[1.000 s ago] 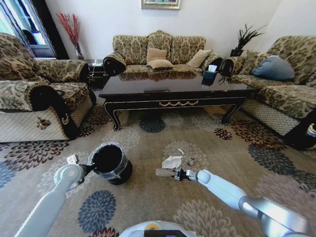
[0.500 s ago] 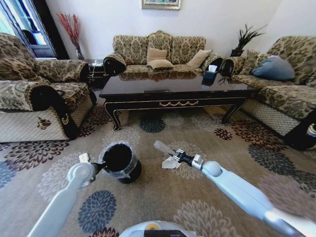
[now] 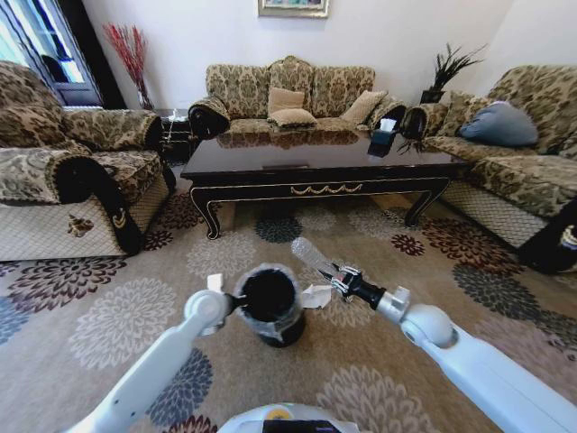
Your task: Move to the front of the table and pick up the trash from the floor, then place it into the trash bin.
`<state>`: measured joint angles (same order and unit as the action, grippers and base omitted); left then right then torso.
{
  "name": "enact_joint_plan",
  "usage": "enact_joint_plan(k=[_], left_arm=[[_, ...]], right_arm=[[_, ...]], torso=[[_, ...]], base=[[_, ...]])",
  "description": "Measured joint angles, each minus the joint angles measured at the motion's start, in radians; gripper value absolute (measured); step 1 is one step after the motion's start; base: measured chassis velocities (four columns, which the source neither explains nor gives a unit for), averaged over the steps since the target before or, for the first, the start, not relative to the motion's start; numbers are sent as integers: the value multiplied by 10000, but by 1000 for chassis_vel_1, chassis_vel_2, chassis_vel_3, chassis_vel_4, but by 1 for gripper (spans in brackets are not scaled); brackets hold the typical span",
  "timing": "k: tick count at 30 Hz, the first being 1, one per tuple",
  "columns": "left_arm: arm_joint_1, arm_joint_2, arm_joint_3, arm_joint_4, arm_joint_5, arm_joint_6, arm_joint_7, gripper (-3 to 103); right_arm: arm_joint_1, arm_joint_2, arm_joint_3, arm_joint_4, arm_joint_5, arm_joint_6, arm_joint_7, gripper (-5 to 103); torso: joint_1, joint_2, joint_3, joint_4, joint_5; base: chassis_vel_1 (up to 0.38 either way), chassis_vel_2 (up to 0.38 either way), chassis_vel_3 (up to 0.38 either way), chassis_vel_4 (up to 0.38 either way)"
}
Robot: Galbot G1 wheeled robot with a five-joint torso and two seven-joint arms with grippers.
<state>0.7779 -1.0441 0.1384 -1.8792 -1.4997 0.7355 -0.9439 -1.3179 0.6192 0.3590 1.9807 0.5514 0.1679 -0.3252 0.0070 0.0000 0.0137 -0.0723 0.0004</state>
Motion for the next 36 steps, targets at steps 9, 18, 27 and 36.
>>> enact_joint_plan(k=[9,18,27,36], left_arm=[[-1511,-471,1875,559,-412,0,-40,0],[-2114,-891,2521,798,-646,0,-54,0],[-1994,-815,2360,575,-695,-1,-61,0],[-1756,-682,1935,477,-668,-2,-30,0]], right_arm=[[-319,297,-69,930,312,-316,440,26],[-366,739,-526,1098,376,-538,615,26],[-394,906,-568,889,293,-529,589,46],[-501,1001,-531,809,228,-433,563,73]], torso=[[0,0,2,4,-1],[0,0,1,1,-2],[1,0,1,3,-4],[0,0,1,3,-4]], base=[[0,0,0,0],[0,0,0,0],[0,0,0,0],[0,0,0,0]])
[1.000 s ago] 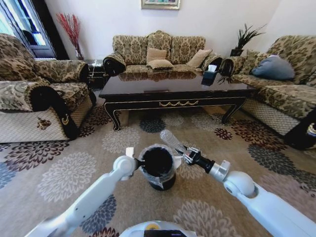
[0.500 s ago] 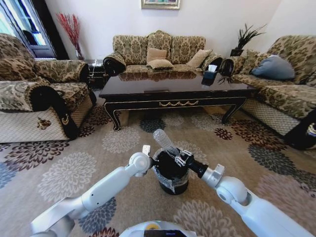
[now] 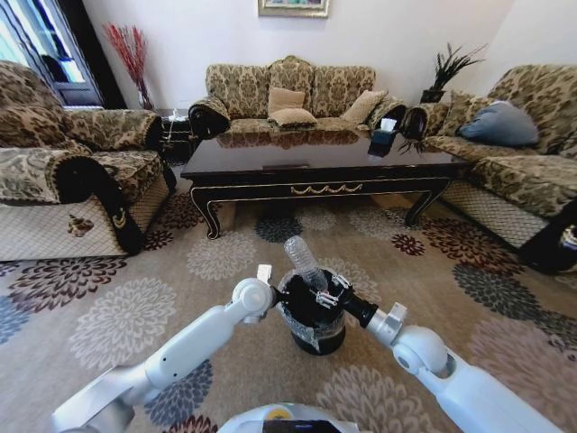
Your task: Move to the front of the table and pick up the trash from the floor, then place it into the trash bin.
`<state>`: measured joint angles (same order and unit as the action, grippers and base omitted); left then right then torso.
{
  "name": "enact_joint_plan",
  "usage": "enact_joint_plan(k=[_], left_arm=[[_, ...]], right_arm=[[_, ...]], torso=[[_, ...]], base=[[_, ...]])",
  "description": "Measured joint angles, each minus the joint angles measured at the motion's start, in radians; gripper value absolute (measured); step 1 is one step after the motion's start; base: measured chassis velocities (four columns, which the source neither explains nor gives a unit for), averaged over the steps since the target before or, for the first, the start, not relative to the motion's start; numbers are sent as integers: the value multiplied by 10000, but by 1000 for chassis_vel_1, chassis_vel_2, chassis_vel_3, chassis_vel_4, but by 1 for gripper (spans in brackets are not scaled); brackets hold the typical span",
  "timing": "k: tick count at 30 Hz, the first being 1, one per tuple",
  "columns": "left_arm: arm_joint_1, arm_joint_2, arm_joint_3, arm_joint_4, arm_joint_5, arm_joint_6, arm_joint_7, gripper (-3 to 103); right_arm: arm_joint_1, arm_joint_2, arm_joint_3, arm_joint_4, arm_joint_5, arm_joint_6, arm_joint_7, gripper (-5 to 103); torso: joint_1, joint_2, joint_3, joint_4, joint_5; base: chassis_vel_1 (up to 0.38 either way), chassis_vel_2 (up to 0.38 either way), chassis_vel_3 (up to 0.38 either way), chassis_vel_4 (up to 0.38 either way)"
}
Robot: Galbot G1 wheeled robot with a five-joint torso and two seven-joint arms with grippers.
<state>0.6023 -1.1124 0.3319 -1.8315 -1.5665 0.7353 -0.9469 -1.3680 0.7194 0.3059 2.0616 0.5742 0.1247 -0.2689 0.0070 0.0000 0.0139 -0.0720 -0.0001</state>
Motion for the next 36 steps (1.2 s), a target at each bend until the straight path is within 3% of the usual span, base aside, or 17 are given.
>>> enact_joint_plan(k=[5,8,16,21,28,36], left_arm=[[106,89,-101,-85,1,0,13,0],[218,130,-179,-110,27,0,22,0],[687,731,-880,-115,122,0,169,0],[1170,1462,-1933,-56,125,1,316,0],[2593,2367,-3865,-373,100,-1,598,0],[3556,2880,-4806,-738,102,0,655,0]], right_arm=[[-1,50,-18,0,-30,3,-5,94],[-6,73,-23,-4,-42,3,-4,99],[161,66,95,-195,169,9,155,100],[561,7,195,-823,814,-17,499,100],[1958,150,-373,-2473,1602,-807,1800,100],[3292,91,-1360,-3974,2584,-1850,2505,100]], torso=[[0,0,0,0,0],[0,0,0,-2,-1],[0,0,0,-1,-1],[0,0,0,3,-3],[0,0,0,2,-2],[0,0,0,-2,-3]], base=[[0,0,0,0],[0,0,0,0],[0,0,0,0],[0,0,0,0],[0,0,0,0],[0,0,0,0]])
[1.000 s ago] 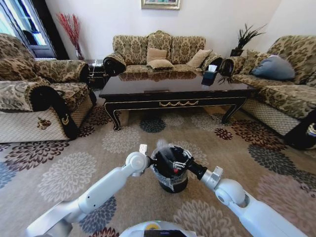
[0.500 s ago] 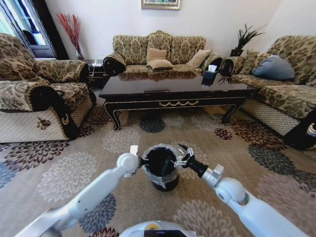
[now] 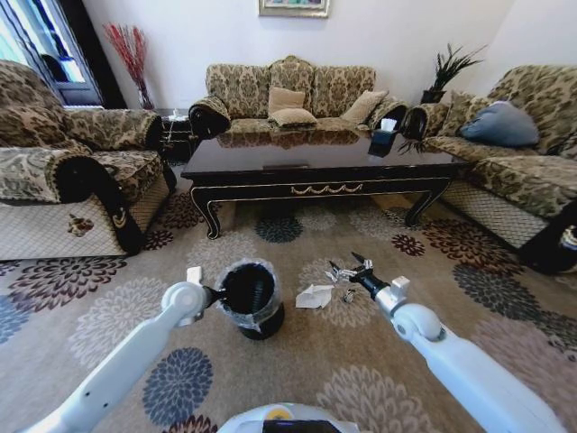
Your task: Move to the front of the table and pick up the trash from the floor, then place it into the trash bin.
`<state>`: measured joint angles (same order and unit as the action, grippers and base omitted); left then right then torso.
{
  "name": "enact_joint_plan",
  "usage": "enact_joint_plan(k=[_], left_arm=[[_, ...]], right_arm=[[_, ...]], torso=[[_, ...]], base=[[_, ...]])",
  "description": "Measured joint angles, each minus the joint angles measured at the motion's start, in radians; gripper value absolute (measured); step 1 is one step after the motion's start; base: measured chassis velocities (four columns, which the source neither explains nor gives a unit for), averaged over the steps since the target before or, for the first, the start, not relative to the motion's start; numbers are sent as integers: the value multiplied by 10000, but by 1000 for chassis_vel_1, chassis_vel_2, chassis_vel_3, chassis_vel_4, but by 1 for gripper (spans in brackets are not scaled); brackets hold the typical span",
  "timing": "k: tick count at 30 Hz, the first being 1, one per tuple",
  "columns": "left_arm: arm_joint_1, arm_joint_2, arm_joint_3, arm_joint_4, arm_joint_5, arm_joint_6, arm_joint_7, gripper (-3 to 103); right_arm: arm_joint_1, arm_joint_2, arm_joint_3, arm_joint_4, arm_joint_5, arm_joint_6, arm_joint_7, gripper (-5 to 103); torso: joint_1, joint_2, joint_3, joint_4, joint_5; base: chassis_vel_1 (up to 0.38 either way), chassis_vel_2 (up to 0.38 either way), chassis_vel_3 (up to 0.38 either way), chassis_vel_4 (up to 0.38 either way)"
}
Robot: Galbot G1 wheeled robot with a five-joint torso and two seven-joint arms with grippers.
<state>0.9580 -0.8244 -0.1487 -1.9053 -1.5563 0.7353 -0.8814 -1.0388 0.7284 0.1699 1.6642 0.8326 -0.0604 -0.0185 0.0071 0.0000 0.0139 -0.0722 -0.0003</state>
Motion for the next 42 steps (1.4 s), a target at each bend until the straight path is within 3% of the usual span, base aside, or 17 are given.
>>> enact_joint_plan(k=[2,4,7,10,13,17,22,24,29,34,42], left_arm=[[306,166,-305,-189,2,2,-3,0],[329,173,-331,-206,2,2,-3,0],[485,198,-493,-301,0,2,-50,0],[536,201,-515,-312,3,1,-66,0],[633,204,-546,-314,27,1,-83,0],[680,180,-613,-257,139,2,-86,0],[808,197,-754,-242,170,2,-84,0],[838,228,-802,-290,154,3,-80,0],[846,235,-842,-320,139,2,-78,0],[985,235,-954,-403,133,2,-83,0],[1126,225,-1063,-422,176,2,-99,0]], right_arm=[[612,53,-599,-773,322,-725,492,100],[654,66,-643,-830,340,-783,533,100],[1470,393,-1392,-1856,834,-1719,1253,100],[1901,545,-1677,-2251,1081,-2186,1534,100],[3473,984,-2447,-3473,1982,-3207,2385,100],[4109,1215,-2721,-4102,2605,-3660,2840,100],[4602,1679,-2815,-4783,3452,-4679,4192,102],[4801,2139,-2592,-5364,4215,-5466,5359,94],[5092,2789,-2112,-6278,4398,-5792,5820,81],[5435,3396,-1683,-7109,4484,-5848,5937,94],[5695,4256,-993,-7969,4518,-5950,6300,96]], torso=[[-1,0,0,3,1],[0,0,0,2,2],[0,0,0,-3,5],[0,0,0,-2,4],[0,0,0,10,0],[0,0,1,5,2],[0,0,0,-2,1],[0,0,0,1,3],[0,0,0,0,4],[0,0,0,4,2],[0,0,0,2,1]], base=[[0,0,0,0],[0,0,0,0],[0,0,0,0],[0,0,0,0],[0,0,0,0],[0,0,0,0],[0,0,0,0],[0,0,0,0],[0,0,0,0],[0,0,0,0],[0,0,0,0]])
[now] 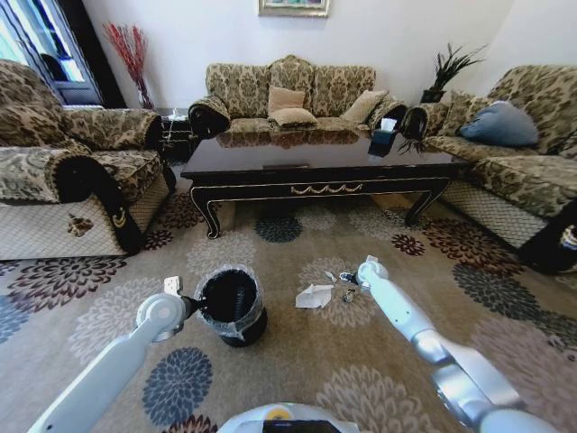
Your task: Move to the front of the table and pick up the trash from the floor, then place it into the trash bin.
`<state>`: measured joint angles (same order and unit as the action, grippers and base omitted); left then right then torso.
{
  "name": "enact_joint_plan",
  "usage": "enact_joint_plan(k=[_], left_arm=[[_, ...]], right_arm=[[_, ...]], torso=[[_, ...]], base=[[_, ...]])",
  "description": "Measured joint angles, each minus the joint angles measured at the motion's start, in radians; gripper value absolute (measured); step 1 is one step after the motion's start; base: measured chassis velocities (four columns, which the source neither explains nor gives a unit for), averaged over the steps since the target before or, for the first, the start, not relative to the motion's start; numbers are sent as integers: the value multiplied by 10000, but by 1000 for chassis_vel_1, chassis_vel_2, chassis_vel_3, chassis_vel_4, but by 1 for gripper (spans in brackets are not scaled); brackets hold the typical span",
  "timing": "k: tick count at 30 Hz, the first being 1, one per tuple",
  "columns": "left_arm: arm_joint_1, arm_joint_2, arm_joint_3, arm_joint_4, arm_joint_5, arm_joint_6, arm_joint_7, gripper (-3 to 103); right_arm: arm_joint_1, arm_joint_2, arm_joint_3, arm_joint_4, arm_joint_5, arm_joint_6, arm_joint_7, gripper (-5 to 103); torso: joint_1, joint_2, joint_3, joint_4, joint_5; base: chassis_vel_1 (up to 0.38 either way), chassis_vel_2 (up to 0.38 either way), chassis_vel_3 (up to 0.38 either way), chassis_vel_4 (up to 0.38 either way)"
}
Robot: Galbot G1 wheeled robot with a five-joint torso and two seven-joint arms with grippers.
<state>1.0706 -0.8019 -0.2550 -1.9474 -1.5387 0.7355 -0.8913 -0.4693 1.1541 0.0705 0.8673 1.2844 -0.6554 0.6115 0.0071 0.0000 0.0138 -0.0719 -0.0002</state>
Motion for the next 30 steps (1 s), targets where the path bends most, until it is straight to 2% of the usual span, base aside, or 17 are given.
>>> enact_joint_plan(k=[2,4,8,23,30], left_arm=[[-6,-23,1,-8,-5,0,-3,0],[-18,-29,1,-45,3,0,-8,0],[-8,148,-157,-112,-36,0,15,0],[72,215,-216,-196,-93,0,65,0],[39,365,-265,-237,-195,0,60,0]], right_arm=[[37,226,214,-240,-49,8,29,97],[138,547,549,-710,-265,140,30,92],[258,812,963,-1374,-826,409,-103,95],[280,969,1479,-2518,-1810,830,-758,96],[563,1186,1731,-3288,-2152,989,-1214,91]], torso=[[0,0,0,0,1],[0,0,0,-1,0],[0,0,0,-1,2],[0,0,0,-2,1],[0,0,0,1,3]], base=[[0,0,0,0],[0,0,0,0],[0,0,0,0],[0,0,0,0],[0,0,0,0]])
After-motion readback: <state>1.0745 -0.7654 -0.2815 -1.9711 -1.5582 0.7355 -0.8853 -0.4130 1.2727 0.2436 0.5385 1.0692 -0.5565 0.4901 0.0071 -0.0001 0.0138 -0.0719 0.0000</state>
